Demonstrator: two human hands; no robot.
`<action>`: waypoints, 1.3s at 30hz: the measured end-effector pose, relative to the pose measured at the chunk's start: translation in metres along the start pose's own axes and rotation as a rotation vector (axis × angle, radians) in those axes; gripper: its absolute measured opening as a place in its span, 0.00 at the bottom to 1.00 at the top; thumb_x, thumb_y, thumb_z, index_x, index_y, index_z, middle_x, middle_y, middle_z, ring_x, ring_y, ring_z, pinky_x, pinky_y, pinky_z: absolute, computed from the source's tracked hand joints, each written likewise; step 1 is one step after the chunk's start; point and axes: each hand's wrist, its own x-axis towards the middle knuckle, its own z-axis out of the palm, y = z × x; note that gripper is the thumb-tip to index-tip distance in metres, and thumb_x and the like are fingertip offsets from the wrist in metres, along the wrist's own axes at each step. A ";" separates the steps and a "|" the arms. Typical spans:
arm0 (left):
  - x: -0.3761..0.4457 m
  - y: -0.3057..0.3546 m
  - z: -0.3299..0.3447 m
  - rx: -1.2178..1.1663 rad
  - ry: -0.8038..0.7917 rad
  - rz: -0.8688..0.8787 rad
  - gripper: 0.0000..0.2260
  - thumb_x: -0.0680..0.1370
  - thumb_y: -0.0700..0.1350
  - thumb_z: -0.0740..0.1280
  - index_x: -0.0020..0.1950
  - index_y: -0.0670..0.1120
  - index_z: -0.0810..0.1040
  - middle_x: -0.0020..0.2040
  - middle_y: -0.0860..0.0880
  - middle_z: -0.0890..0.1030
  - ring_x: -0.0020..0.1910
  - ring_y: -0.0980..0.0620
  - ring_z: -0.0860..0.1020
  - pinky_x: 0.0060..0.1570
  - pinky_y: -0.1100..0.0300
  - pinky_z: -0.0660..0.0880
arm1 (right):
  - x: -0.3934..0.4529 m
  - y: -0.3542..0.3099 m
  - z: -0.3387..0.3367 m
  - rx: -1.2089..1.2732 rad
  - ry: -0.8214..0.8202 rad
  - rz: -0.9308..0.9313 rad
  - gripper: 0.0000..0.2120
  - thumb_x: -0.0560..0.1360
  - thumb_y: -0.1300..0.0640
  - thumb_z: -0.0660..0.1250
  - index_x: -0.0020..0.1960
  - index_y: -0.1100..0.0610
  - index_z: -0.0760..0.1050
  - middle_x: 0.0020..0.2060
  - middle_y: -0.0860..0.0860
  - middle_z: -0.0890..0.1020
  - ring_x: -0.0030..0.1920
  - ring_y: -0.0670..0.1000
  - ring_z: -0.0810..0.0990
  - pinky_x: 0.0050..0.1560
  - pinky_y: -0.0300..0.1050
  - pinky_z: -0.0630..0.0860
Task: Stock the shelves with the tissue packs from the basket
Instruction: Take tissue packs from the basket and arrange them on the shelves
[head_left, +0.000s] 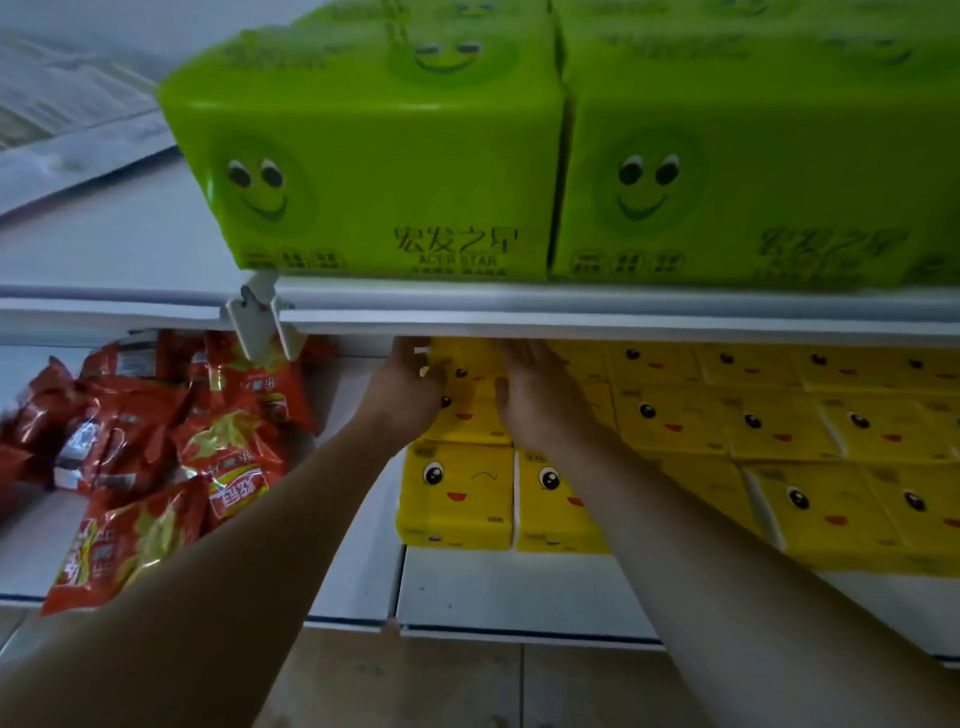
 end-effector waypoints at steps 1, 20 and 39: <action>0.001 -0.001 0.002 0.071 -0.010 0.020 0.18 0.81 0.42 0.60 0.71 0.50 0.65 0.63 0.48 0.78 0.59 0.44 0.77 0.51 0.58 0.70 | 0.002 0.001 0.001 -0.038 -0.020 0.009 0.32 0.79 0.57 0.61 0.79 0.50 0.51 0.76 0.57 0.58 0.72 0.62 0.63 0.65 0.55 0.71; -0.045 0.017 -0.005 0.366 0.056 0.075 0.22 0.79 0.44 0.63 0.73 0.44 0.66 0.64 0.42 0.78 0.60 0.39 0.77 0.55 0.52 0.73 | -0.090 0.000 -0.058 -0.140 -0.131 0.077 0.31 0.80 0.54 0.59 0.79 0.52 0.50 0.75 0.56 0.58 0.71 0.61 0.63 0.65 0.54 0.70; -0.311 0.224 0.190 -0.001 -0.685 0.877 0.05 0.77 0.49 0.65 0.46 0.49 0.78 0.42 0.50 0.83 0.43 0.50 0.81 0.44 0.54 0.77 | -0.443 0.068 -0.251 -0.293 0.236 0.790 0.18 0.76 0.53 0.59 0.64 0.57 0.73 0.55 0.56 0.78 0.57 0.59 0.75 0.54 0.53 0.75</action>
